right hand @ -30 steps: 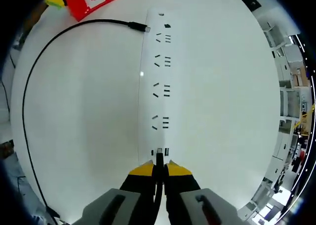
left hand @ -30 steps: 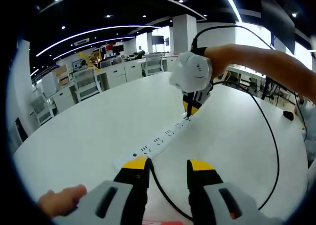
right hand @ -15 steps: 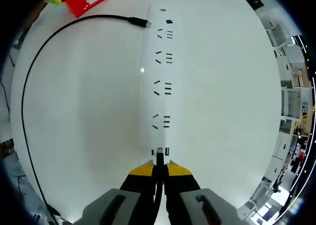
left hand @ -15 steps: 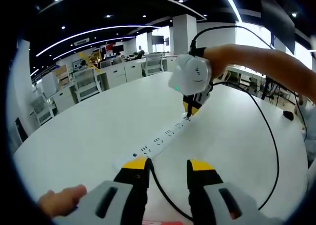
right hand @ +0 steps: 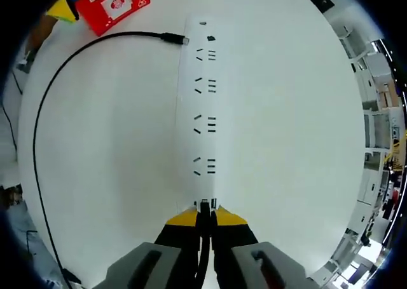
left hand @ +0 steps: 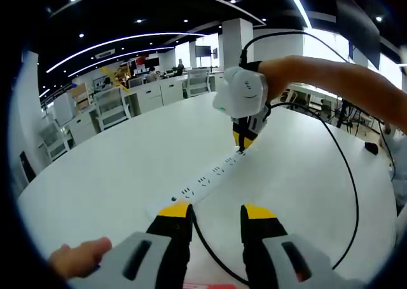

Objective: Find the data cable on the table. Grasp the USB connector end of the cable and insert it into the USB port on the table

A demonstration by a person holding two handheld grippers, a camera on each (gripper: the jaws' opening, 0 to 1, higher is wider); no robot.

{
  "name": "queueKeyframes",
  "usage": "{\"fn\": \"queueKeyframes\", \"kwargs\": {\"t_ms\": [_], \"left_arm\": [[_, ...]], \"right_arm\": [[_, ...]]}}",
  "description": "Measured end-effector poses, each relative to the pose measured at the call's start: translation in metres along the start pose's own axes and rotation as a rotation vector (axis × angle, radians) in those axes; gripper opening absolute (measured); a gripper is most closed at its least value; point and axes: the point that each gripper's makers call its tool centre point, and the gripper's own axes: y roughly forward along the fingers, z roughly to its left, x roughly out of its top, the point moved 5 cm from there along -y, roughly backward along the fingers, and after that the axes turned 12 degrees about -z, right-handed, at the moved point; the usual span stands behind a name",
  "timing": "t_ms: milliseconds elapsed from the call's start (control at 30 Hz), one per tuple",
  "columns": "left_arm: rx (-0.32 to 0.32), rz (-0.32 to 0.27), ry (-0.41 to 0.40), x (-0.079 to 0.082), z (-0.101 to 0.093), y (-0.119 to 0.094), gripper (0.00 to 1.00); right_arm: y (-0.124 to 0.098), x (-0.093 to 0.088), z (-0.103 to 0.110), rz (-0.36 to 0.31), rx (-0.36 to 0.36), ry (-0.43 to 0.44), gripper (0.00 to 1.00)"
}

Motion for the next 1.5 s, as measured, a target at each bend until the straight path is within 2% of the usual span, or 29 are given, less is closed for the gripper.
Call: {"fn": "queueKeyframes", "kwargs": {"t_ms": [100, 600, 767, 867, 1067, 1500], "left_arm": [[0.000, 0.001, 0.000, 0.000, 0.000, 0.000, 0.30], [0.000, 0.004, 0.001, -0.001, -0.001, 0.000, 0.30], [-0.001, 0.004, 0.001, -0.001, -0.001, 0.000, 0.30], [0.000, 0.024, 0.003, -0.003, -0.002, 0.001, 0.30], [-0.001, 0.014, 0.002, -0.003, -0.003, 0.000, 0.30], [-0.002, 0.013, 0.003, -0.002, -0.002, -0.001, 0.30]], "right_arm": [[0.001, 0.002, -0.001, -0.022, 0.002, 0.002, 0.09], [0.003, 0.001, -0.001, -0.017, 0.004, -0.018, 0.09], [0.005, 0.001, -0.006, -0.023, 0.021, -0.019, 0.09], [0.005, 0.001, -0.008, -0.021, 0.044, -0.014, 0.09], [0.007, 0.001, -0.013, -0.007, 0.091, -0.009, 0.09], [0.010, 0.002, -0.011, -0.017, 0.099, -0.015, 0.09]]}}
